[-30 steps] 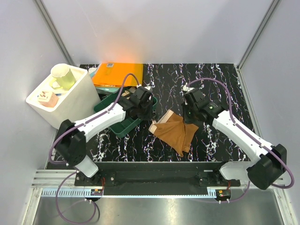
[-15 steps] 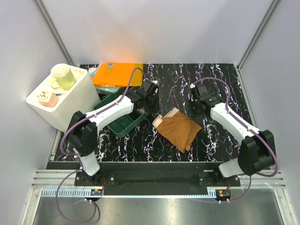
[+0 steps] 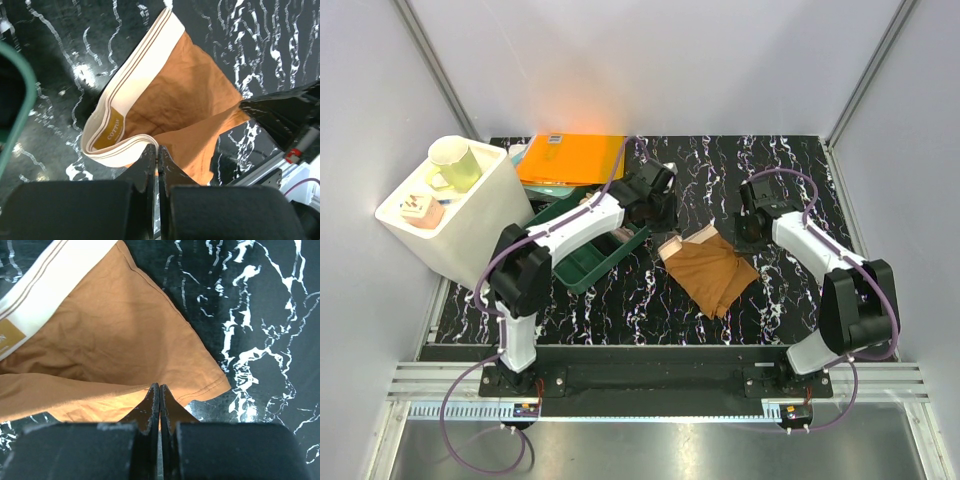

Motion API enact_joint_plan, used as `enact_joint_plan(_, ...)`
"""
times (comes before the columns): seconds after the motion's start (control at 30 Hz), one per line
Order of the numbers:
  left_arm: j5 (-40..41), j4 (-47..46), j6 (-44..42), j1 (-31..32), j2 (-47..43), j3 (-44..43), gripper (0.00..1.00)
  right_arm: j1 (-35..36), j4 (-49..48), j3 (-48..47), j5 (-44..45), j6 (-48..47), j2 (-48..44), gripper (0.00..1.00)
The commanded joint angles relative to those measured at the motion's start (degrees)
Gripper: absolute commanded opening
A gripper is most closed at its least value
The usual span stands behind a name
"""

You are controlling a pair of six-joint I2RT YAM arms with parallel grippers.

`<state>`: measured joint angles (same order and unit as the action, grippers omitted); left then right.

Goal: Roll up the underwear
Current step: Fold the underwear at the center of the board.

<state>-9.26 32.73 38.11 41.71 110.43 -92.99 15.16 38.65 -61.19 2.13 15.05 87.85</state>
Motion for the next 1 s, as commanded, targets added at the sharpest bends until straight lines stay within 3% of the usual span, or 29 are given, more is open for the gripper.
enact_joint_plan(0.0,-0.8,-3.3,1.4,0.5,1.6,-3.9,0.00,-0.7,0.9,-0.3,1.8,1.1,0.7,0.00)
enact_joint_plan(0.27,-0.5,-6.8,3.4,1.3,6.1,-7.6,0.00,-1.0,5.0,-0.5,3.9,1.9,3.7,0.00)
enact_joint_plan(0.9,0.3,-14.4,7.4,4.3,18.0,-14.9,0.00,-0.9,11.8,1.4,5.3,6.5,-3.1,0.00)
enact_joint_plan(0.97,0.6,-14.7,7.8,4.8,19.6,-15.2,0.00,-1.0,12.1,1.2,4.9,6.9,-4.6,0.04)
